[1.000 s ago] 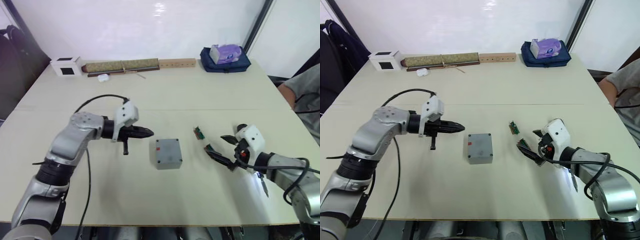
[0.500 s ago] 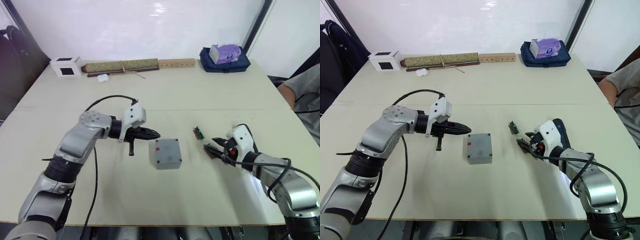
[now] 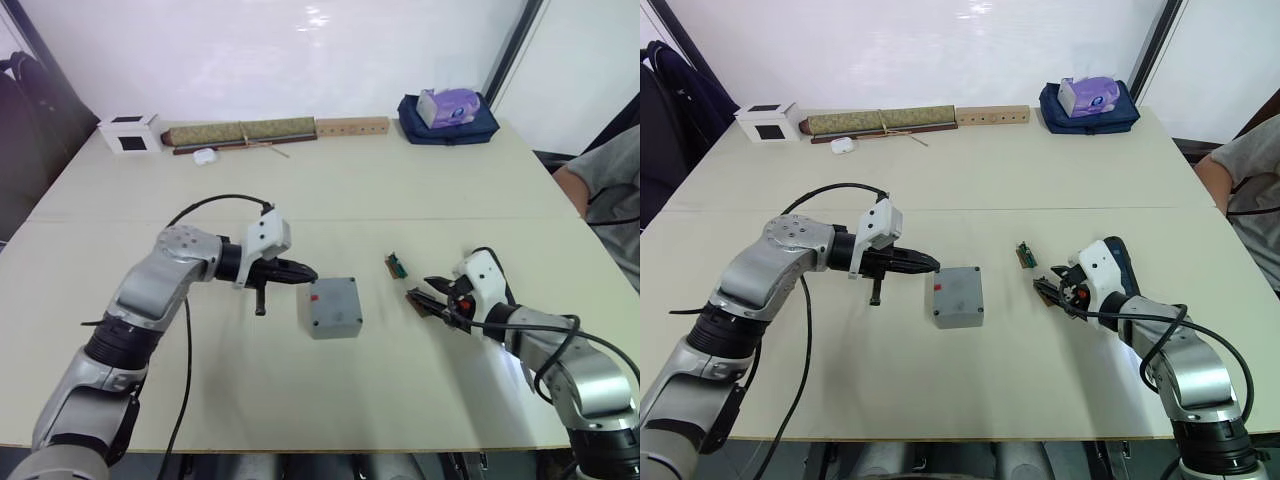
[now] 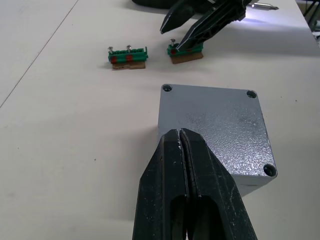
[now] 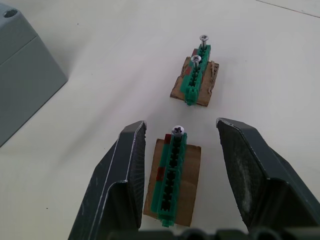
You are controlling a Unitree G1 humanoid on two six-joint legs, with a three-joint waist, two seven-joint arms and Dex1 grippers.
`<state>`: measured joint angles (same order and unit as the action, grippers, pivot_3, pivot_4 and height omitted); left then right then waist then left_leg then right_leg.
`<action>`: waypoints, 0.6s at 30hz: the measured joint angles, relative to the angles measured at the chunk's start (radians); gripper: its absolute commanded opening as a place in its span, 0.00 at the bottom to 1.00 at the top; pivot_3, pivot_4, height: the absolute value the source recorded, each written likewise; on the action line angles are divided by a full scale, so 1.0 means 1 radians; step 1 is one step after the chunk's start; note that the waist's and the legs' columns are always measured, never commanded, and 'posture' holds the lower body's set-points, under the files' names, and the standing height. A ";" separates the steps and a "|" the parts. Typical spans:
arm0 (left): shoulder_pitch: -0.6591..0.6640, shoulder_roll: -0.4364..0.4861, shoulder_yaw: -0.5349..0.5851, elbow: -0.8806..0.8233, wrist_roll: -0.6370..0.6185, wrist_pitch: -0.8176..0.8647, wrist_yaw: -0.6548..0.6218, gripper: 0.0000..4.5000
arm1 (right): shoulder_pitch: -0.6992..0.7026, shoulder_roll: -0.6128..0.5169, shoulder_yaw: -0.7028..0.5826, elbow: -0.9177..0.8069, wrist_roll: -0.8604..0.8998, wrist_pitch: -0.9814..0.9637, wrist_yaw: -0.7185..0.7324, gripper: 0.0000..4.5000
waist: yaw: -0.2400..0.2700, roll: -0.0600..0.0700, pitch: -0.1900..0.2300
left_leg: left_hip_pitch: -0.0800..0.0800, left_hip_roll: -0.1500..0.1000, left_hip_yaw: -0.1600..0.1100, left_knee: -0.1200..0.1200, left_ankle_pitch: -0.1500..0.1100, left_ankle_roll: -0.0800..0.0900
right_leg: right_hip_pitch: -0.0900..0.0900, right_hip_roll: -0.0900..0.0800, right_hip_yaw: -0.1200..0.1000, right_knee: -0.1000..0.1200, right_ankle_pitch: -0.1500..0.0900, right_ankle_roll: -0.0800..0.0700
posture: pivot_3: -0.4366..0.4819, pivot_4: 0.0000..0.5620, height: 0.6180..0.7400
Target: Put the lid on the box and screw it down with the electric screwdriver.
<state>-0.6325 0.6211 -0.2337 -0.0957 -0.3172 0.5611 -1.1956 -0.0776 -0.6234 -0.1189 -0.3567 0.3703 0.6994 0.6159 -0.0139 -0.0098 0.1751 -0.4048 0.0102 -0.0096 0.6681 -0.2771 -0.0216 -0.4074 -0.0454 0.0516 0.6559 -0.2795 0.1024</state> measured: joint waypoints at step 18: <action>0.000 0.002 0.001 -0.008 -0.043 0.022 -0.008 0.00 | 0.005 0.008 0.000 0.011 -0.003 -0.004 -0.002 0.00 | 0.000 0.000 0.000 | 0.000 0.000 0.000 0.000 0.000 0.000 | 0.000 0.000 0.000 0.000 0.000 0.000 | 0.48 0.27 1.00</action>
<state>-0.6325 0.6229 -0.2329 -0.1036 -0.3606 0.5831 -1.2033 -0.0727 -0.6149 -0.1189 -0.3461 0.3677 0.6952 0.6140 -0.0140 -0.0098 0.1751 -0.4048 0.0103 -0.0096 0.6681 -0.2771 -0.0216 -0.4074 -0.0454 0.0516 0.6559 -0.2795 0.1024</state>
